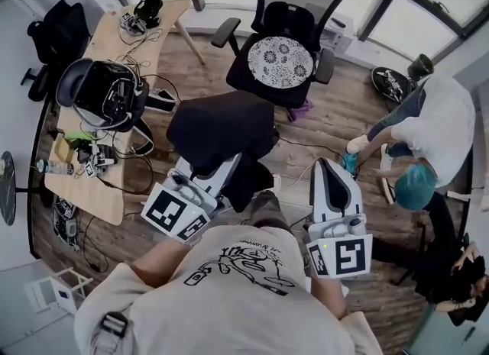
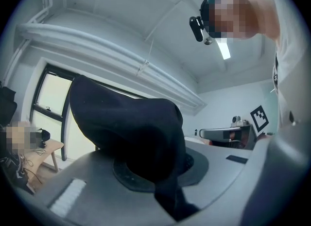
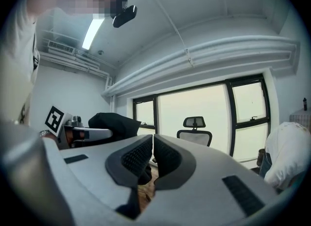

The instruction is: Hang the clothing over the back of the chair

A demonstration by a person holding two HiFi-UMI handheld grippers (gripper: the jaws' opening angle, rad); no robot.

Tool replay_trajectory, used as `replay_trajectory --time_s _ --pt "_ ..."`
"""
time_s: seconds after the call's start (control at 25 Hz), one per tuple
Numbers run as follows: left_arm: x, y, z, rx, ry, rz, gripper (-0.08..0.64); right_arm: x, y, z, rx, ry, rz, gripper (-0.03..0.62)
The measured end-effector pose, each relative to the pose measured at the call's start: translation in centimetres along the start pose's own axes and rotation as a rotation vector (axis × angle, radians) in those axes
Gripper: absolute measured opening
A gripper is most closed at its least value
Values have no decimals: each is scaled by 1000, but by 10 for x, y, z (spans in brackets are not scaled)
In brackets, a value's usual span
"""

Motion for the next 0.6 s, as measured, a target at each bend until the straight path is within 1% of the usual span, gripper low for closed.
replay_trajectory --time_s 0.2,0.36,0.44,0.6 --pt "82 8 -16 9 17 -2 48 44 7 69 -2 41 -11 6" --pt "134 12 -25 15 29 15 46 70 9 116 0 58 -15 6" --pt "151 14 -28 13 33 22 48 78 11 132 -6 56 -13 6" --pt "170 20 -29 13 30 33 48 84 14 150 -8 46 3 6"
Point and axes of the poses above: the fingertips, and each gripper's own axes: x forward along the fingers, z to its right, y out of its top, the point moved 8 cm from there along -x, backward along the fingers, and after that the axes turned 2 degrees about -z, right-handed, at the moved point
